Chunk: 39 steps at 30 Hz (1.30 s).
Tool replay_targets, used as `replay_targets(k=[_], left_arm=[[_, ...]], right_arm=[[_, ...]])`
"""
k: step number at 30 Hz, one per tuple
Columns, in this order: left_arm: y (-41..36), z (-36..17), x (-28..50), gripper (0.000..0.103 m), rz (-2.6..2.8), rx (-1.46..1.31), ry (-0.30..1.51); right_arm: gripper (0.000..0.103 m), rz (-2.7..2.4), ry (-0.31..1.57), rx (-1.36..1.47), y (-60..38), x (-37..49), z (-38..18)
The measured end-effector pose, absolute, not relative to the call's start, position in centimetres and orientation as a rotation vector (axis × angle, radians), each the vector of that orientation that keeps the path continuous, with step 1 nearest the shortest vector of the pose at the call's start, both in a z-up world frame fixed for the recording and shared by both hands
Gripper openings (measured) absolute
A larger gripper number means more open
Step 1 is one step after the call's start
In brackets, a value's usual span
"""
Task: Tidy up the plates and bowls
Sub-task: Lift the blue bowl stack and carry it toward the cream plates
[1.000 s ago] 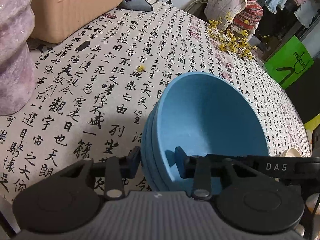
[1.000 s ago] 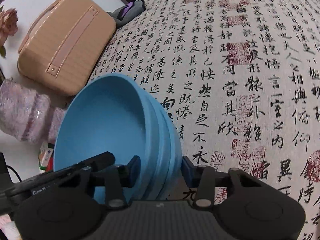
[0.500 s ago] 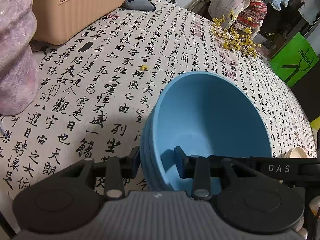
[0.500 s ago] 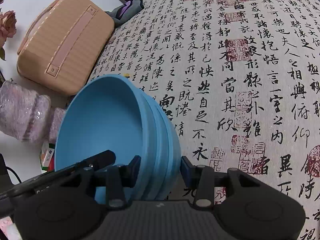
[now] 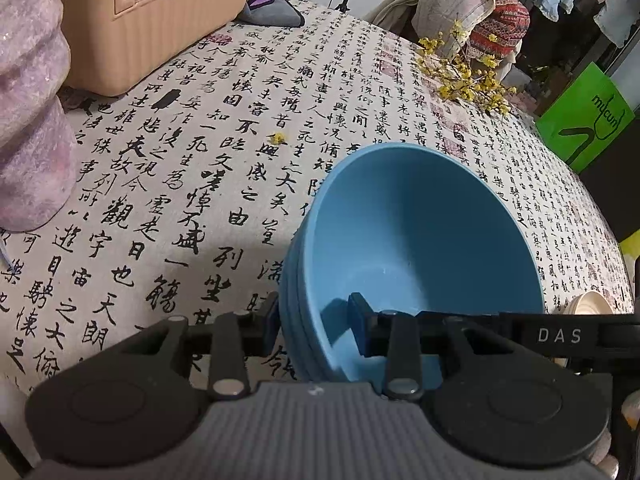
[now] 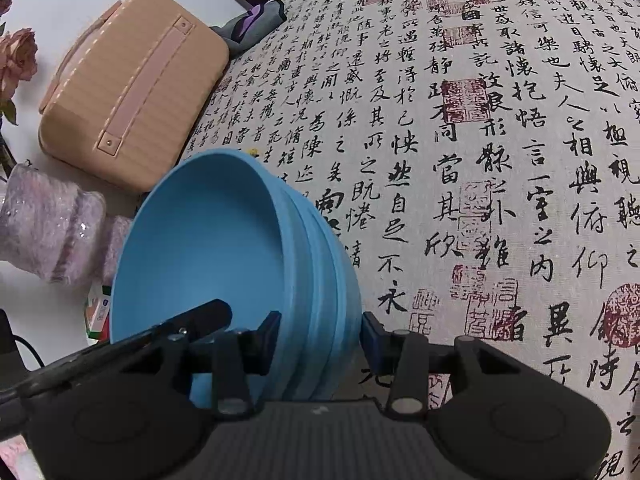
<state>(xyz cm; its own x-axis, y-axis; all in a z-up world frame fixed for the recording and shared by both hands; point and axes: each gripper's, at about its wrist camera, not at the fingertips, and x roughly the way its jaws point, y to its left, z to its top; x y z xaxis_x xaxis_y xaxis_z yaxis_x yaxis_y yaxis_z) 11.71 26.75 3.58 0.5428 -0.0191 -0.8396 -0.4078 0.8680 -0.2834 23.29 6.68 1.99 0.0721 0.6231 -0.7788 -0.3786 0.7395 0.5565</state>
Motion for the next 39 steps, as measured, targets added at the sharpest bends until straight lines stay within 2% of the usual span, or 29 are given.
replay_targets(k=[39], left_arm=[[21.5, 5.3, 13.3, 0.036, 0.194, -0.432, 0.955]], right_arm=[[0.041, 0.733, 1.252, 0.265, -1.2, 22.4, 4.9]])
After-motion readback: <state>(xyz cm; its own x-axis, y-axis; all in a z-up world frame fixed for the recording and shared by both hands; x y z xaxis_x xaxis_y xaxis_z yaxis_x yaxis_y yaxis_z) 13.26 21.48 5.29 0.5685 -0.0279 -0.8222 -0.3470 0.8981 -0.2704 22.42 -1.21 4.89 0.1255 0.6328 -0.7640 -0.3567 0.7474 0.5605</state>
